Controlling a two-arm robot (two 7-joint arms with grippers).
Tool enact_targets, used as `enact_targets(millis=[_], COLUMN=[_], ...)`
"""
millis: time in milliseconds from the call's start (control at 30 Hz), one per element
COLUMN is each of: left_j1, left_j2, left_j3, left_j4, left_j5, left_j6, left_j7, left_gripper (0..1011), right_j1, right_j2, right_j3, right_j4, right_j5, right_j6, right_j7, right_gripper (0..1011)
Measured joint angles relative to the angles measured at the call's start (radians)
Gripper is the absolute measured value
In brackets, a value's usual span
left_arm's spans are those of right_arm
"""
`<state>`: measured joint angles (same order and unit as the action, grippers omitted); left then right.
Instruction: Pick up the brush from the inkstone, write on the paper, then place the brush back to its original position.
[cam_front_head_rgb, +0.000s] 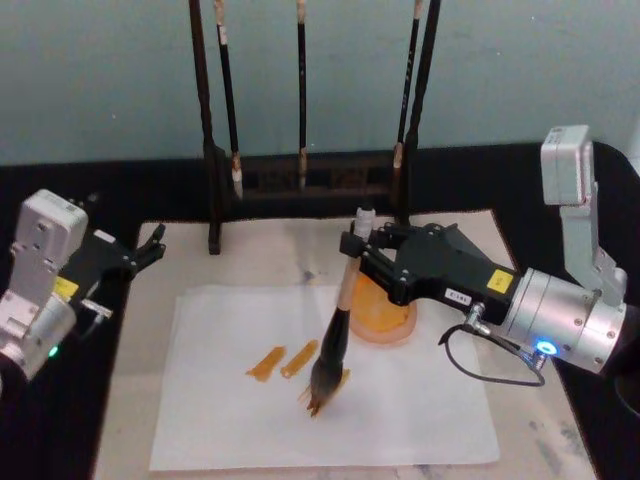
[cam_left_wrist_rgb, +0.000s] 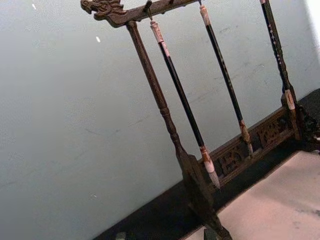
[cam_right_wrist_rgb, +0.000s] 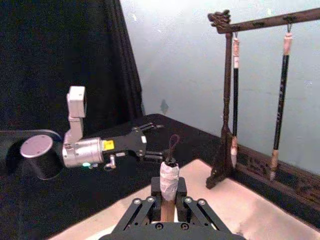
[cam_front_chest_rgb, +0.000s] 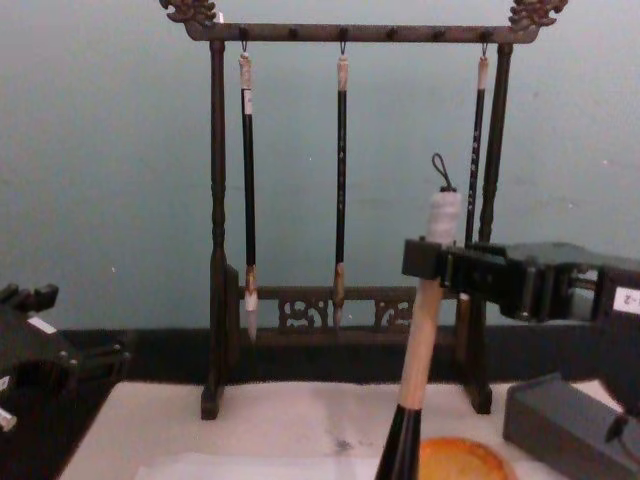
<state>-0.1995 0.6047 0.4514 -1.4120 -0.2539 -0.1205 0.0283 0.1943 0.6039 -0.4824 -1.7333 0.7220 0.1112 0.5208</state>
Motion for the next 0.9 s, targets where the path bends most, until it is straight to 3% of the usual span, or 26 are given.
enact_targets(millis=[633, 900], left_j1=[0.0, 0.0], left_j2=[0.0, 0.0], left_j3=[0.0, 0.0], left_j4=[0.0, 0.0], left_j5=[0.0, 0.0], left_j6=[0.0, 0.0], left_j7=[0.0, 0.0], left_gripper=[1010, 1010], right_j1=[0.008, -0.004], right_j2=[-0.012, -0.014], right_j3=[0.021, 0.047], right_j4=[0.042, 0.029], right_j5=[-0.029, 0.013], right_j6=[-0.019, -0.015], right_j7=[-0.03, -0.024], right_gripper=[171, 171])
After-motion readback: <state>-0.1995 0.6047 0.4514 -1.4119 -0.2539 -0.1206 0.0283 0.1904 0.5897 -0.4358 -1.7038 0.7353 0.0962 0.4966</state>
